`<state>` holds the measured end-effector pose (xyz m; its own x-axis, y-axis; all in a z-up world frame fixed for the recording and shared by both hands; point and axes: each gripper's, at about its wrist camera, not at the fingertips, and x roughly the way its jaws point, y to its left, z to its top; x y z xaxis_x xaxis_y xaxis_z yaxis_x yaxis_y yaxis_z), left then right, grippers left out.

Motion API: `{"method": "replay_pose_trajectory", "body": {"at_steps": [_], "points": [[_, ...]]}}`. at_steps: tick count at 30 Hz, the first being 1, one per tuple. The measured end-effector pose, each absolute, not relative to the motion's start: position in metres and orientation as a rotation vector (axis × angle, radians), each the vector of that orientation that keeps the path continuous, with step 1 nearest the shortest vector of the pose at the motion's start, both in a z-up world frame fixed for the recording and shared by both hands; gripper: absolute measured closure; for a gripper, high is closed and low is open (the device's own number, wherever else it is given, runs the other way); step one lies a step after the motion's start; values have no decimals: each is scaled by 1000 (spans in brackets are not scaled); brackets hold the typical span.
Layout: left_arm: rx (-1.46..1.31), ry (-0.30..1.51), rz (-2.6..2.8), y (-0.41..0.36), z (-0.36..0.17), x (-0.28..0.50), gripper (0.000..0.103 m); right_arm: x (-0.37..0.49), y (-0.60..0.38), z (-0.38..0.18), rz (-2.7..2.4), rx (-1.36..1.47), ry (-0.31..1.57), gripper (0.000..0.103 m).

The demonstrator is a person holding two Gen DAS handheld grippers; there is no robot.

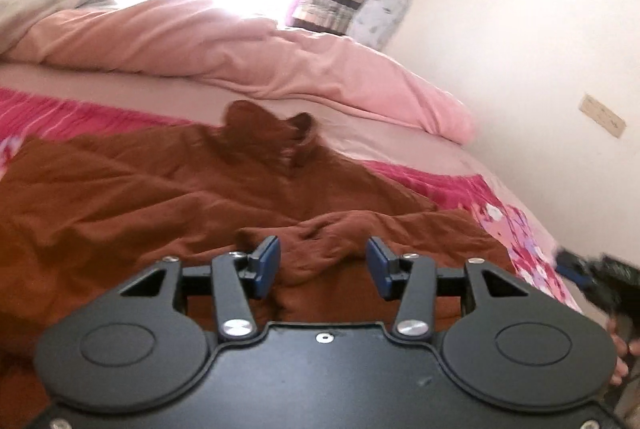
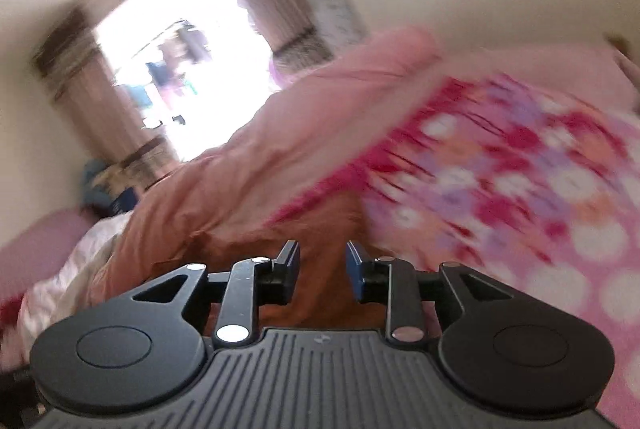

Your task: Fold large clothes

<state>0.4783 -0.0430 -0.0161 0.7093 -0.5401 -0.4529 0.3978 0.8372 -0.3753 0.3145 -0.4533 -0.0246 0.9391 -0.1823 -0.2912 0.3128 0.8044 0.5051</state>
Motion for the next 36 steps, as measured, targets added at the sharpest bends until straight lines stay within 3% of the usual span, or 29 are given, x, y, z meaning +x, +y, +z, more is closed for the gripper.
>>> {"method": "replay_pose_trajectory", "body": {"at_steps": [9,11,13,15,17,22,28,36], "points": [[-211,696,-529,-79,-64,521,56,410,-448,-50,-321,383,425,70],[-223,700,-536,-78,-71,523,55,417,-452,-66,-365,378,466,76],[-226,699,-545,-77,-76,527,57,421,-460,-79,-387,376,487,91],[-233,698,-545,-75,-78,527,59,418,-461,-85,-381,366,481,93],[-258,703,-541,-72,-74,527,59,414,-462,-83,-374,385,479,93],[-212,632,-521,-68,-43,493,58,386,-455,-58,-334,435,433,75],[-175,640,-551,-69,-49,467,58,350,-431,-38,-275,359,408,72],[-241,701,-529,-62,-84,488,57,363,-449,-72,-317,388,514,74]]}}
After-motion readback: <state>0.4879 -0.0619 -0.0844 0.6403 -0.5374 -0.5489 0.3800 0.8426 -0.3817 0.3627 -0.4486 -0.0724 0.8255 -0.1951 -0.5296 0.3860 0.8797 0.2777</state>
